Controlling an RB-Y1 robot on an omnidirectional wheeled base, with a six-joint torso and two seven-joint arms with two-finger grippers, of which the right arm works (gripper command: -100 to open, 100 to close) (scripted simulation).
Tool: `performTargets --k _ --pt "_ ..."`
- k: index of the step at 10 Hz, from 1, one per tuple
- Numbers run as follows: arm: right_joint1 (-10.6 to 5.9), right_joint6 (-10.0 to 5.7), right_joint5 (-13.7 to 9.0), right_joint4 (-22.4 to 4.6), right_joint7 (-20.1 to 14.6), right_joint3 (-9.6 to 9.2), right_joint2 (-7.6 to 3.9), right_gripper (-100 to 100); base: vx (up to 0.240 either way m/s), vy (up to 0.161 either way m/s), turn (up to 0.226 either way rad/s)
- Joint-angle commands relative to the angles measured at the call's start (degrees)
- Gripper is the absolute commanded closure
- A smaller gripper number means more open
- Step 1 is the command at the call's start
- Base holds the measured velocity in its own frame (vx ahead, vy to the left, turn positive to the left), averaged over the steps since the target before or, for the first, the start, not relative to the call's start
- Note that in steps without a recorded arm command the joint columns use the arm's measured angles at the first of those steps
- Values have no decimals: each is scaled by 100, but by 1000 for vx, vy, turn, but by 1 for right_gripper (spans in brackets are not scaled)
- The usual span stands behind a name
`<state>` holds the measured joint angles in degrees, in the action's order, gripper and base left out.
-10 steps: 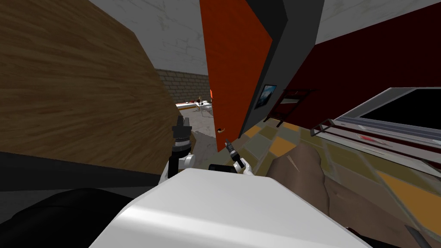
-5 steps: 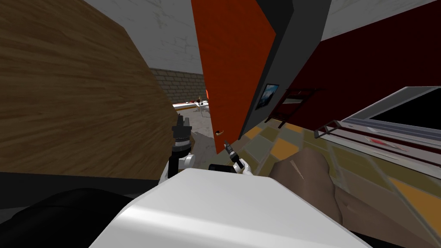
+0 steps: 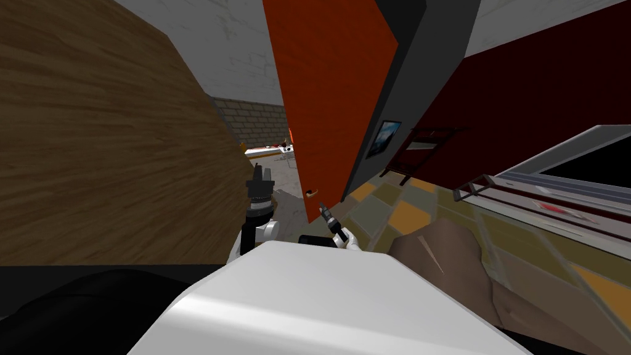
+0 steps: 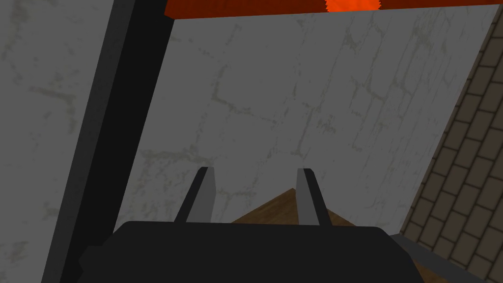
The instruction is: Push the door open
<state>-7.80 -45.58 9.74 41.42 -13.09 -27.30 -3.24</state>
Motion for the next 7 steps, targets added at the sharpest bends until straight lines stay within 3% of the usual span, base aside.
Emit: performTargets --k 1,3,7 --pt "-66 -66 13 -180 -22 -35 30 -100 94 -52 21" --pt "-46 -39 -1 -130 0 -1 -22 -100 71 12 25" --pt "-39 -62 -21 -185 53 47 -12 -100 151 99 25"
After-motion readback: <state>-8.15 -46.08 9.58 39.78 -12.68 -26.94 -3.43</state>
